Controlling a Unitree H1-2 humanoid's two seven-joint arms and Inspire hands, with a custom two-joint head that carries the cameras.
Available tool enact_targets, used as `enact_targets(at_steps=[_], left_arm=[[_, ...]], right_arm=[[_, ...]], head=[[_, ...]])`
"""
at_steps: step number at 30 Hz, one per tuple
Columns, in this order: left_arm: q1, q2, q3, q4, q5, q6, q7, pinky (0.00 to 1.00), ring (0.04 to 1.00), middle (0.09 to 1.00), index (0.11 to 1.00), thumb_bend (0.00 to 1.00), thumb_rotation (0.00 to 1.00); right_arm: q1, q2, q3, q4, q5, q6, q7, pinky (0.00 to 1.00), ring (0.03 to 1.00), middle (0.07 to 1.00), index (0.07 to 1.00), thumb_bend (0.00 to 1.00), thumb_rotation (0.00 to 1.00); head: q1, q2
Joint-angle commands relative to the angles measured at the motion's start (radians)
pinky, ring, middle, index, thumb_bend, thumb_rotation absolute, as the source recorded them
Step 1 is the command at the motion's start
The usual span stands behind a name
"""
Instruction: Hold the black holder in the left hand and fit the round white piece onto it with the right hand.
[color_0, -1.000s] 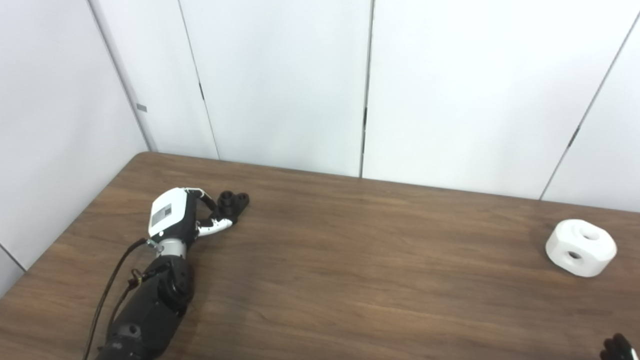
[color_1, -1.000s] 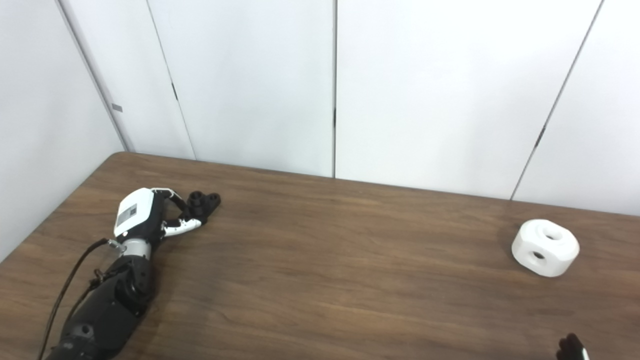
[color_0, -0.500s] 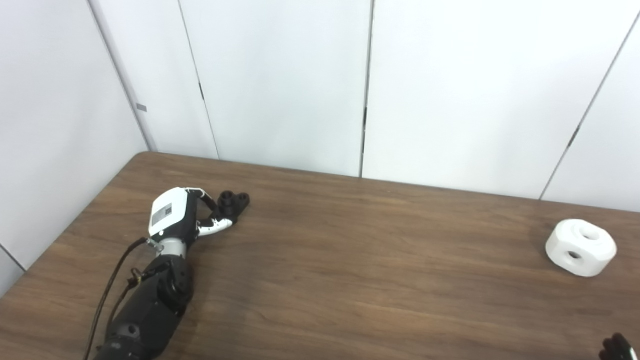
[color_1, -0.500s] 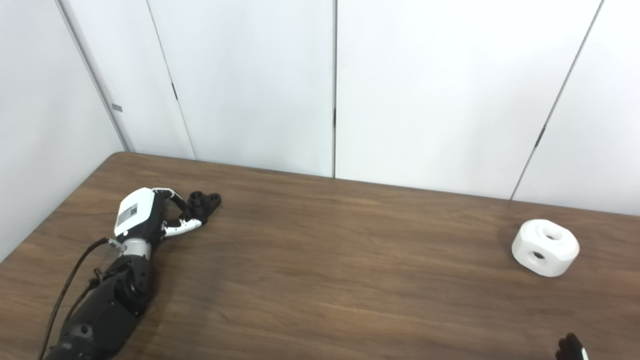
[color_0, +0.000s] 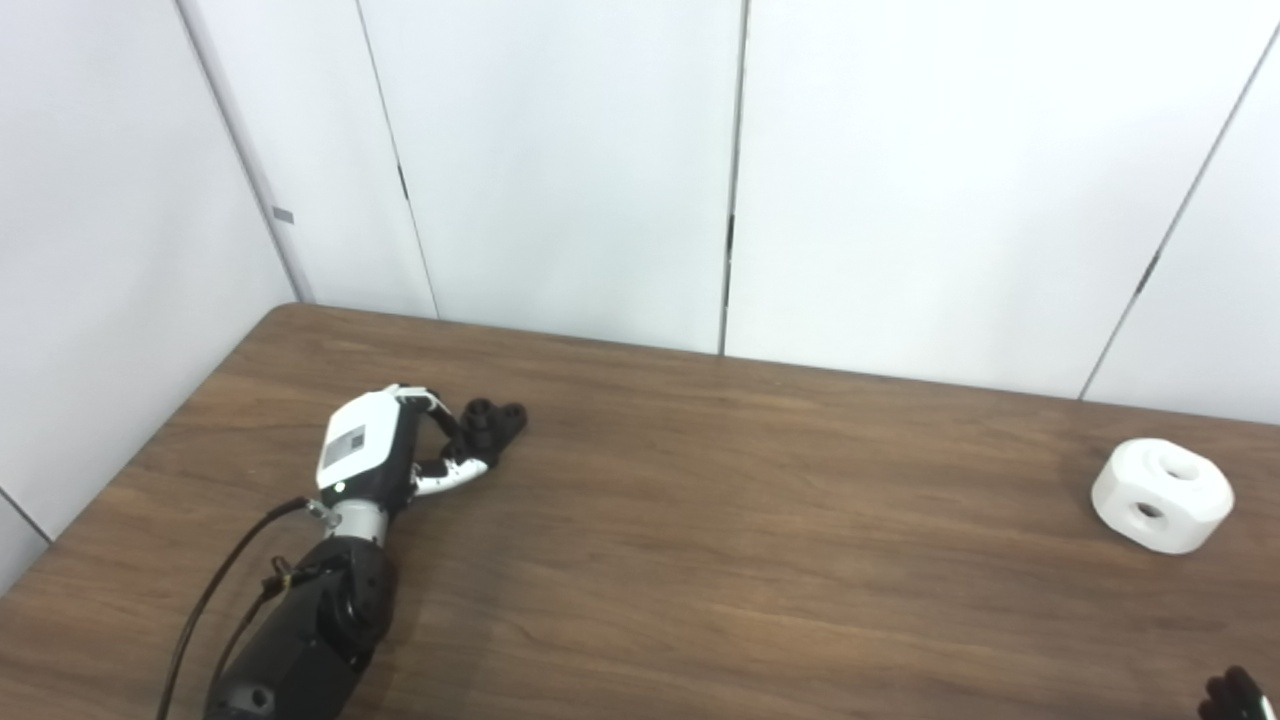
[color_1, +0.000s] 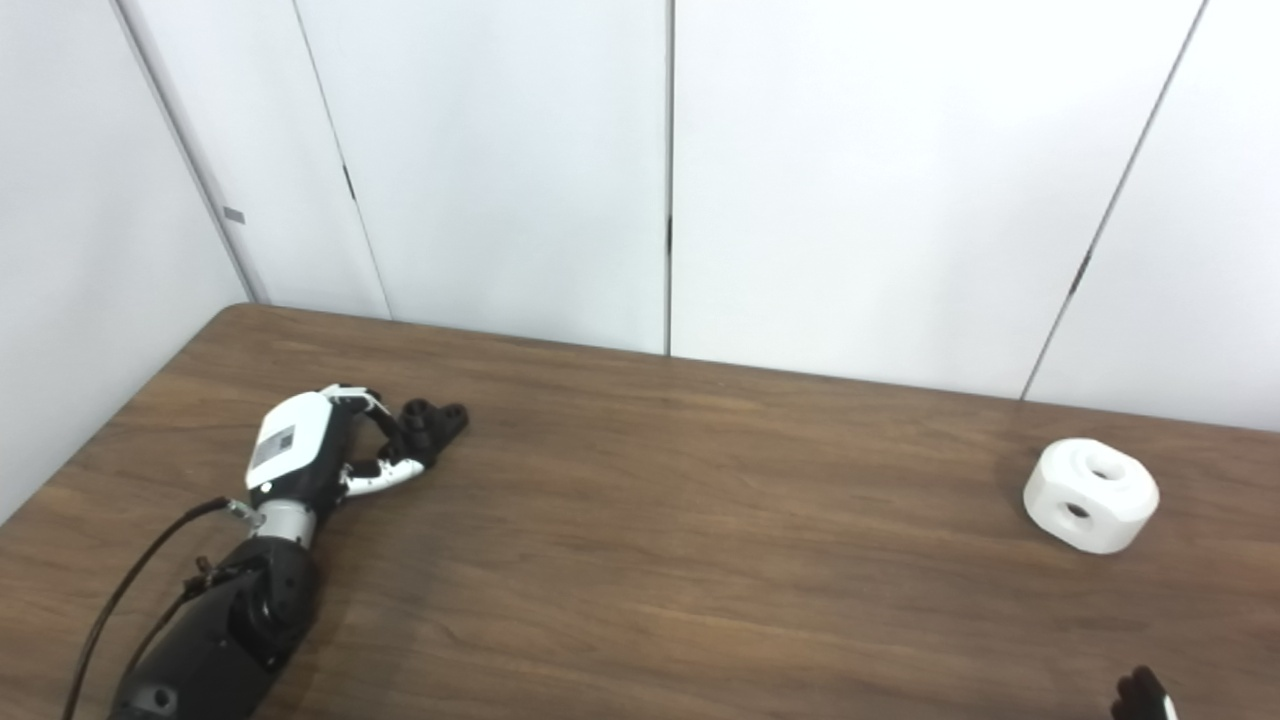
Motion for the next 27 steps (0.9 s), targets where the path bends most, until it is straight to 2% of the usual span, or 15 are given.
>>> enact_targets(at_steps=[1,6,15,27], left_arm=[[0.028,-0.001,-0.043,-0.036,0.038,-0.005,-0.058,0.93,0.896,0.799,0.485,0.52,0.06],[0.064,-0.013,-0.068,-0.113,0.053,0.014,-0.093,0.94,0.897,0.805,0.486,0.52,0.06],[0.135,-0.042,-0.128,-0.253,0.101,-0.011,-0.128,0.93,0.884,0.79,0.486,0.52,0.06],[0.211,-0.08,-0.208,-0.441,0.15,-0.047,-0.215,0.94,0.903,0.812,0.486,0.52,0.06]], right_arm=[[0.01,-0.001,0.007,-0.012,0.002,0.002,0.006,1.0,1.0,1.0,1.0,0.61,1.0],[0.01,-0.001,0.009,-0.013,0.0,-0.005,0.006,1.0,1.0,1.0,1.0,0.6,1.0],[0.018,0.004,0.015,-0.035,-0.01,0.019,0.002,1.0,1.0,1.0,1.0,0.62,1.0],[0.012,0.015,0.033,-0.031,-0.044,-0.012,-0.017,1.0,1.0,0.979,1.0,0.63,1.0]], head=[[-0.002,0.004],[-0.009,0.008],[-0.027,0.02],[-0.131,0.054]])
